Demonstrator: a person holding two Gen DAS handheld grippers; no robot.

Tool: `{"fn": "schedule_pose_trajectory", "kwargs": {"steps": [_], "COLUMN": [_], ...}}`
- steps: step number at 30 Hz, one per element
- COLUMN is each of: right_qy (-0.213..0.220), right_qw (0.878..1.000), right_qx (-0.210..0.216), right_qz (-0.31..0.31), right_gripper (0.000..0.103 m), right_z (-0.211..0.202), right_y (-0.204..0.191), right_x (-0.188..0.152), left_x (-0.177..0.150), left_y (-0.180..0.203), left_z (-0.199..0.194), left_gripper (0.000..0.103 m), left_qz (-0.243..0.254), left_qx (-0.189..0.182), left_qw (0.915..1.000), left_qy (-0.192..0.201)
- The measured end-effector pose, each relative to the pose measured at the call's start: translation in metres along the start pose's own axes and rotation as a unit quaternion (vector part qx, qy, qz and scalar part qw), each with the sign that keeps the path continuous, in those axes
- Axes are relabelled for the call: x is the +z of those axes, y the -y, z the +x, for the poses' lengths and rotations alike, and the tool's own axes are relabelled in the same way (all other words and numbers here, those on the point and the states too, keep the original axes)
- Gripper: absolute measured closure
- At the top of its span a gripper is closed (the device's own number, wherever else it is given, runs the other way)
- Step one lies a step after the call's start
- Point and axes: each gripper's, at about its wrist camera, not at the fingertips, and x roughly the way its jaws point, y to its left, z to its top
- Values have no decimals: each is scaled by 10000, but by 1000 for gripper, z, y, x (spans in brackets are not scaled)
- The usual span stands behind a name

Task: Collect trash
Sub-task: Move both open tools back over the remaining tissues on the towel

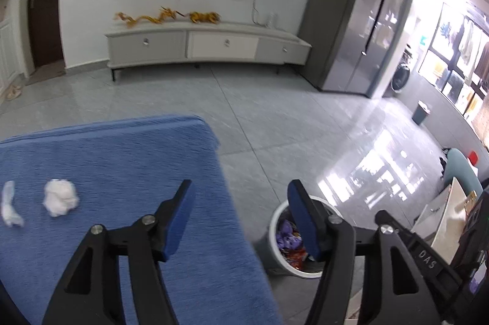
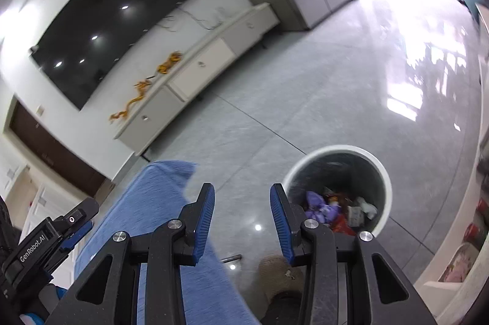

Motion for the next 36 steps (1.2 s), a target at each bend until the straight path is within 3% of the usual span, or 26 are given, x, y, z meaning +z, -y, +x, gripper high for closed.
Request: {"fn": "schedule_pose_trajectory", "kwargs": {"steps": [1, 4, 8, 20, 29, 36], "right_qy": [36, 186, 345, 556, 386, 29], "right_qw": [9999, 9990, 9965, 9819, 9712, 9619], "right_qx": [41, 177, 343, 740, 993, 1132], "right_qz": [-98, -353, -685, -1652, -2132, -2488], "right_gripper": [65, 46, 45, 45, 45, 45], "right_z": [-4, -20, -38, -68, -53, -19], "right_y": [-8, -34, -66, -154, -198, -225], "right_x": [-2, -9, -16, -54, -75, -96], "left_x": [-1, -3, -7, -46, -74, -81], "left_y": [-10, -47, -102, -219, -281, -312], "left_z": [-11, -44, -91, -183, -205, -163], "left_gripper": [42, 40, 33, 32, 32, 32], "left_qz": [-57, -279, -647, -1290, -1706, -1833], "left_qx": [40, 195, 431, 1260, 1616, 1624], "left_qw": [9999, 9989, 9948, 9769, 9652, 9668], "left_qy": [76, 314, 651, 1148, 1146, 732]}}
